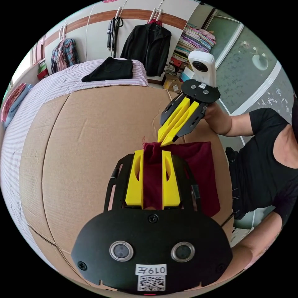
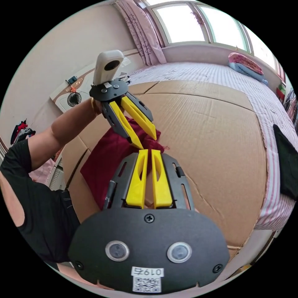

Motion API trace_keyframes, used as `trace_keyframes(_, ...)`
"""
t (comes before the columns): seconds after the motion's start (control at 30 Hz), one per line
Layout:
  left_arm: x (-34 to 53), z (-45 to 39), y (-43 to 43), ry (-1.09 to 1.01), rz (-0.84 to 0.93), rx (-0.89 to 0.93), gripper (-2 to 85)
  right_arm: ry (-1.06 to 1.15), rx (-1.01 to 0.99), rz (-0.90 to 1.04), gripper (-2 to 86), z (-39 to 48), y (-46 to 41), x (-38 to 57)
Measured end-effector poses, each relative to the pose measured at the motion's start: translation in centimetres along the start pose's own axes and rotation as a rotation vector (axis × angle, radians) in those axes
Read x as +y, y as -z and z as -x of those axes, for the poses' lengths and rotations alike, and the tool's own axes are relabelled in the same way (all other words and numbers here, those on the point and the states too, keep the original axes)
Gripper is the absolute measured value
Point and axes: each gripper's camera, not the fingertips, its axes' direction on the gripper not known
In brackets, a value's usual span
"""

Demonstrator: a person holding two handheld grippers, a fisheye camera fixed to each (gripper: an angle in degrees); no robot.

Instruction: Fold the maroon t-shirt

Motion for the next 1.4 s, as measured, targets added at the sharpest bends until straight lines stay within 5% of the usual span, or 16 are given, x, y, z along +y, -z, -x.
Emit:
trace_keyframes(0.37,-1.2,4.7,1.2,-0.005,-0.009,0.037,4.2,-0.131,-0.242,-0.033,3.5,-6.3,-0.3,-1.0)
trace_keyframes(0.73,-2.7,7.4,3.2,-0.072,-0.006,0.048,6.4,0.045,-0.153,-0.111,0.1,-5.4,1.9,-0.9)
trace_keyframes(1.07,-3.8,10.1,4.6,-0.088,0.002,0.084,1.3,-0.066,-0.262,-0.080,4.7,-9.7,1.4,-0.7)
trace_keyframes(1.4,-5.1,12.5,4.6,-0.040,0.018,0.081,0.7,-0.141,-0.347,-0.052,0.3,-13.3,0.7,-0.6)
